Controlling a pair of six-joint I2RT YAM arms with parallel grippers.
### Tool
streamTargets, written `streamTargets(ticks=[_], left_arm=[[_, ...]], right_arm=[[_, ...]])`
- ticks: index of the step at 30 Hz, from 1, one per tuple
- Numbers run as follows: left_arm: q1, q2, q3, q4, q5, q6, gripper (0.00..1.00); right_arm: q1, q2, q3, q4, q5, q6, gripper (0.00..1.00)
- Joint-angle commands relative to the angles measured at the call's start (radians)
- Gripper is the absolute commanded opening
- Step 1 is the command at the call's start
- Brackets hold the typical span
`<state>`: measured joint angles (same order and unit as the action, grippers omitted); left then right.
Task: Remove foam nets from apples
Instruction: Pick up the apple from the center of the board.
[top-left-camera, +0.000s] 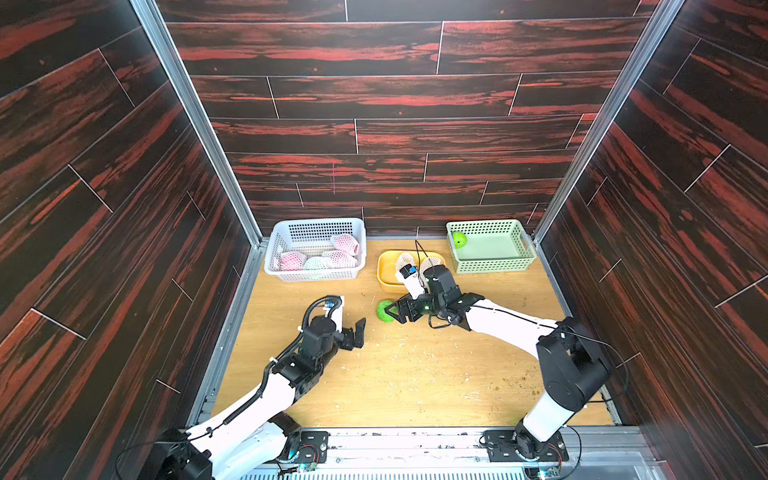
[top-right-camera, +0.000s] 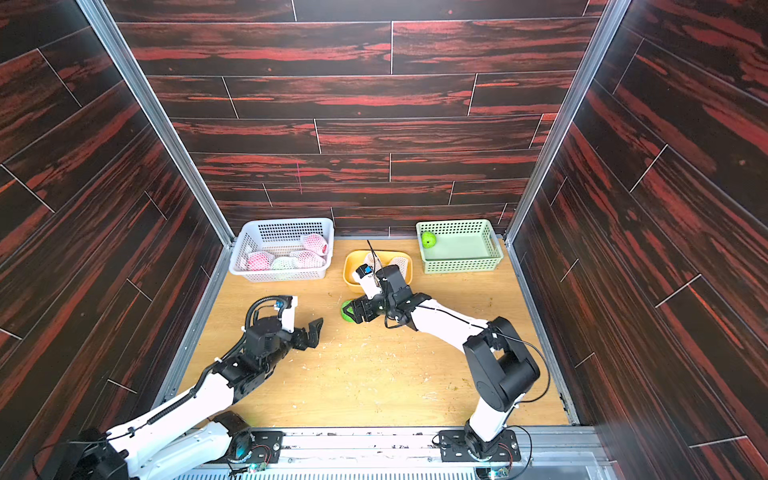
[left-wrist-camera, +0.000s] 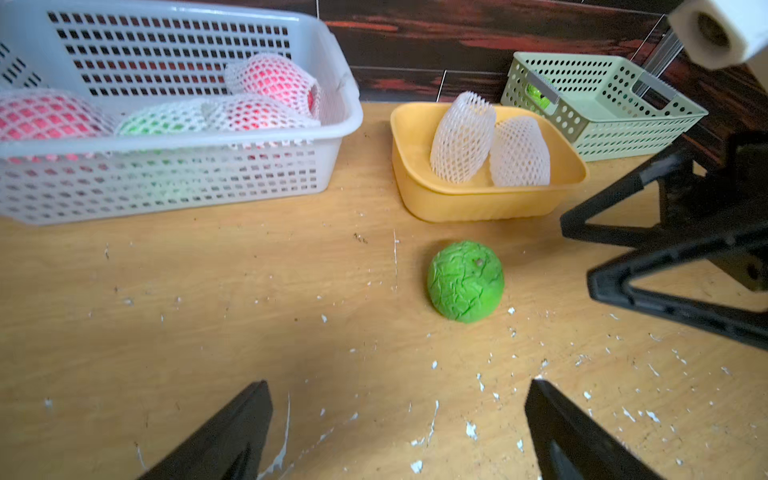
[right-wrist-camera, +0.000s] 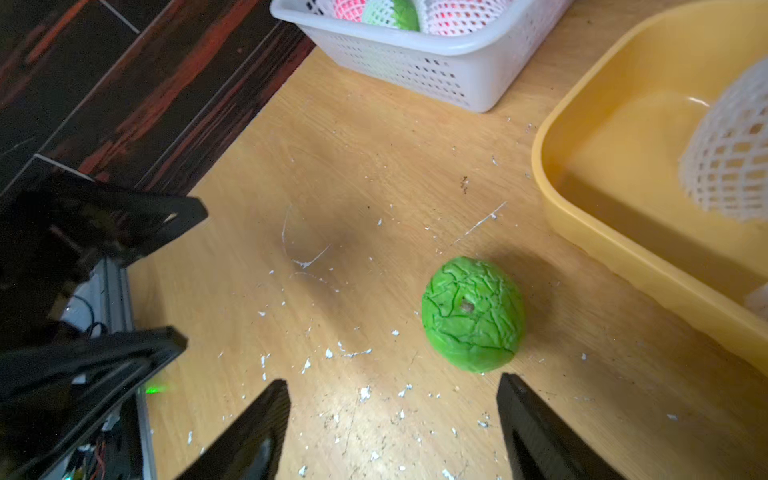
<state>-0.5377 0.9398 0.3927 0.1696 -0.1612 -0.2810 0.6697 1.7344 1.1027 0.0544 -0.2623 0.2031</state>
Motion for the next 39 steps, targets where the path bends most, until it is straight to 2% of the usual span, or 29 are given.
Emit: streamTargets(ticks=[1, 3, 15, 25, 30, 34, 39], left_arm=[[0.004, -0.027, -0.018, -0.029, -0.013, -0.038, 1.00], [0.004, -0.024, -0.014, -0.034, -0.019, -0.038, 1.00], [0.003, 0.088, 0.035, 0.015, 0.032, -0.014, 1.00], [0.003, 0.099, 0.046, 0.008, 0.041, -0.015, 1.00], [0.004, 0.105, 0.044, 0.016, 0.044, -0.026, 1.00], [0.004, 0.115, 0.044, 0.019, 0.037, -0.033, 1.00], [0.003, 0.155, 0.067, 0.033, 0.030, -0.032, 1.00]], right_arm=[[0.010, 0.083, 0.008, 0.056, 0.088, 0.054, 0.84], [0.011, 0.124, 0.029, 0.062, 0.118, 0.061, 0.85], [0.014, 0.367, 0.257, -0.047, 0.087, 0.086, 0.86], [0.019, 0.388, 0.238, -0.091, 0.067, 0.071, 0.85], [0.024, 0.390, 0.221, -0.095, 0.048, 0.060, 0.80], [0.028, 0.396, 0.227, -0.115, 0.033, 0.040, 0.81], [0.026, 0.353, 0.193, -0.091, 0.031, 0.027, 0.56]])
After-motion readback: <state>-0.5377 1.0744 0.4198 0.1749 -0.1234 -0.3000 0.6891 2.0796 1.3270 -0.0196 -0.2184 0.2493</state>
